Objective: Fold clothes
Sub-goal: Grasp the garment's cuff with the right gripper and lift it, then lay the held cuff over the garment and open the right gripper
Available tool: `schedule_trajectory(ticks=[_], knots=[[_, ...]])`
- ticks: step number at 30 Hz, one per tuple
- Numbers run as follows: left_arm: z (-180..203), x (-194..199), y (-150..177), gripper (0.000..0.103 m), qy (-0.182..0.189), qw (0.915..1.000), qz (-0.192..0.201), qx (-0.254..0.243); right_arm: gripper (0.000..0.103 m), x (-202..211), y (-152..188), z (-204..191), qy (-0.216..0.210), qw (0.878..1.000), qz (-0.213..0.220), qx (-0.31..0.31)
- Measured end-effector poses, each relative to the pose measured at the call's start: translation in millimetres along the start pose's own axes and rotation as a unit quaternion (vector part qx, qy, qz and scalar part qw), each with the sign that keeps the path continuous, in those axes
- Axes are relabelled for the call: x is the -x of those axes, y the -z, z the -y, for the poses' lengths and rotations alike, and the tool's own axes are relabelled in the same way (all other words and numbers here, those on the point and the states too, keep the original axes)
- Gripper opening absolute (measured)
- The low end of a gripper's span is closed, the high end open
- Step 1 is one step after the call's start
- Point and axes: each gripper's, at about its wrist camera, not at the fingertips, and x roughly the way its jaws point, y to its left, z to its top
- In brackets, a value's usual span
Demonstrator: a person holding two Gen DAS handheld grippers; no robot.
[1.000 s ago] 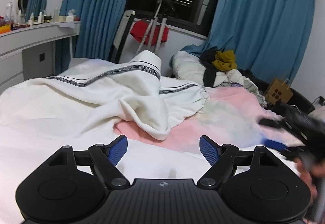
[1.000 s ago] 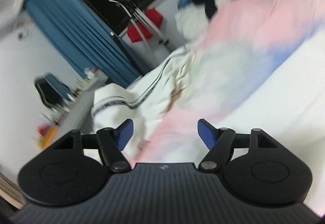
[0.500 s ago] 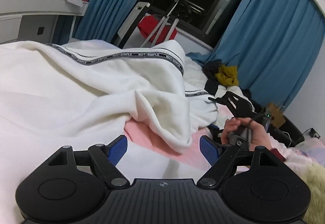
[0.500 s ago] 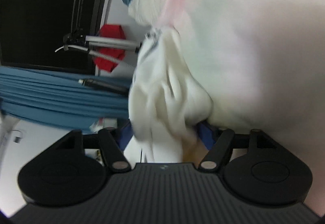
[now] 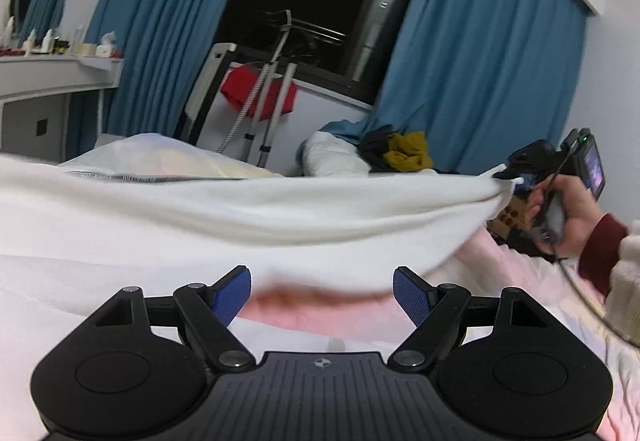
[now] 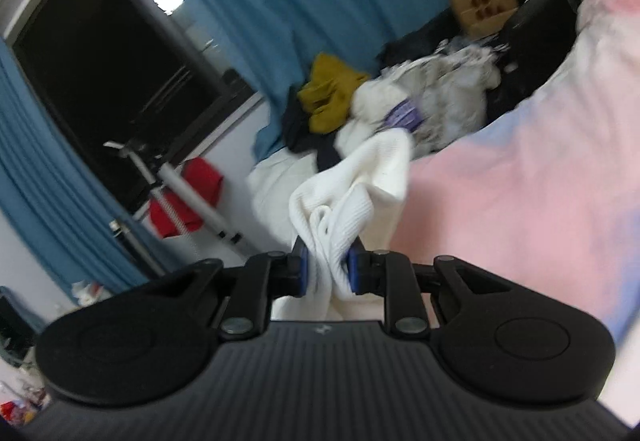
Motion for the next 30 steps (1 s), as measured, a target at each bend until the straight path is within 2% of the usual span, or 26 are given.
schedule_trajectory(ticks=[3, 7, 8, 10, 12, 16, 18, 21, 26, 27, 30], knots=[[5, -3, 3, 0.08, 0.003, 0.9999, -0.009, -0.013, 0.024, 0, -1, 24, 0.019, 0.999, -0.026, 0.027], [6, -13, 10, 0.08, -0.006, 0.9994, -0.026, -0.024, 0.037, -9, 12, 73, 0.025, 0.996, -0.085, 0.004], [5, -16, 12, 0.08, -0.008, 0.9992, -0.032, -0.023, 0.041, -4, 14, 87, 0.019, 0.996, -0.087, -0.013], [3, -23, 15, 0.08, -0.011, 0.9989, -0.043, -0.015, 0.062, 3, 17, 111, 0.0, 0.995, -0.083, -0.053], [-1, -28, 18, 0.08, -0.008, 0.9986, -0.052, -0.003, 0.066, 13, 18, 132, -0.01, 0.993, -0.069, -0.094], [-3, -30, 20, 0.08, -0.005, 0.9984, -0.057, 0.002, 0.065, 37, 27, 173, -0.034, 0.988, -0.037, -0.146], [-3, -30, 22, 0.08, -0.003, 0.9983, -0.058, 0.004, 0.065, 33, 32, 186, -0.019, 0.984, -0.064, -0.163], [-3, -29, 26, 0.08, -0.004, 0.9982, -0.06, 0.005, 0.065, 25, 40, 195, -0.048, 0.974, -0.095, -0.199], [-6, -25, 32, 0.08, -0.009, 0.9975, -0.068, 0.016, 0.062, 18, 43, 178, -0.099, 0.979, -0.082, -0.16], [-6, -24, 33, 0.08, -0.011, 0.9975, -0.069, 0.015, 0.058, 15, 42, 173, -0.102, 0.98, -0.082, -0.148], [-5, -22, 35, 0.08, -0.018, 0.9974, -0.069, 0.011, 0.031, 2, 36, 163, -0.081, 0.986, -0.081, -0.121]])
